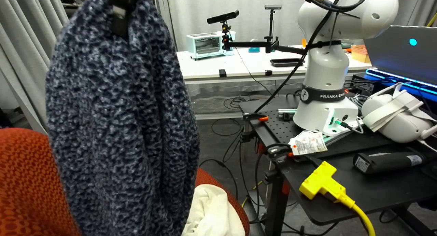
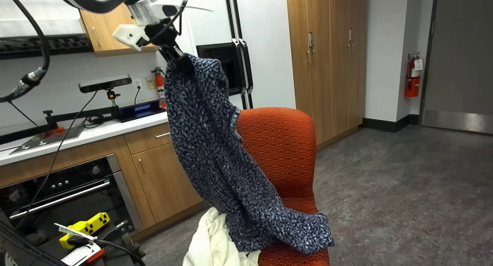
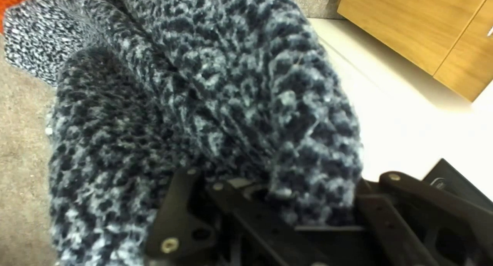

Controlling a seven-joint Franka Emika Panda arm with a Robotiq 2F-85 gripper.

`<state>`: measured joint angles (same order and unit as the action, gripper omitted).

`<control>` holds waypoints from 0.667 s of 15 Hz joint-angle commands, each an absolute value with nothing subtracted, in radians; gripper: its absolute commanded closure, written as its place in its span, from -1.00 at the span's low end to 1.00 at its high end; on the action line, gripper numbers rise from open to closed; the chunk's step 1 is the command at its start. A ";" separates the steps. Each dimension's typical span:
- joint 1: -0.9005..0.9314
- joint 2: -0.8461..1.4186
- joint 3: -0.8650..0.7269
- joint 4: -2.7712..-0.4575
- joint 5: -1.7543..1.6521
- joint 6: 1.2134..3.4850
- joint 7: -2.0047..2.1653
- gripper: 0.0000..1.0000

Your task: Take the fleece from the backrest and put it on the seat of the chair

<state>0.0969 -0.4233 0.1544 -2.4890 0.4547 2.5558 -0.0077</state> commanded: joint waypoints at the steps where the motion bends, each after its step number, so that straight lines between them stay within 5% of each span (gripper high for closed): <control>1: 0.152 -0.288 0.007 -2.387 0.483 2.571 -0.165 1.00; 3: 0.153 -0.257 -0.040 -2.350 0.520 2.535 -0.199 1.00; 4: 0.151 -0.217 -0.082 -2.325 0.555 2.505 -0.250 0.49; 10: 0.052 0.035 -0.167 -2.153 0.737 2.368 -0.568 -0.30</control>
<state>0.0971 -0.0716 -0.1826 -2.2646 0.6617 2.4654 -0.4543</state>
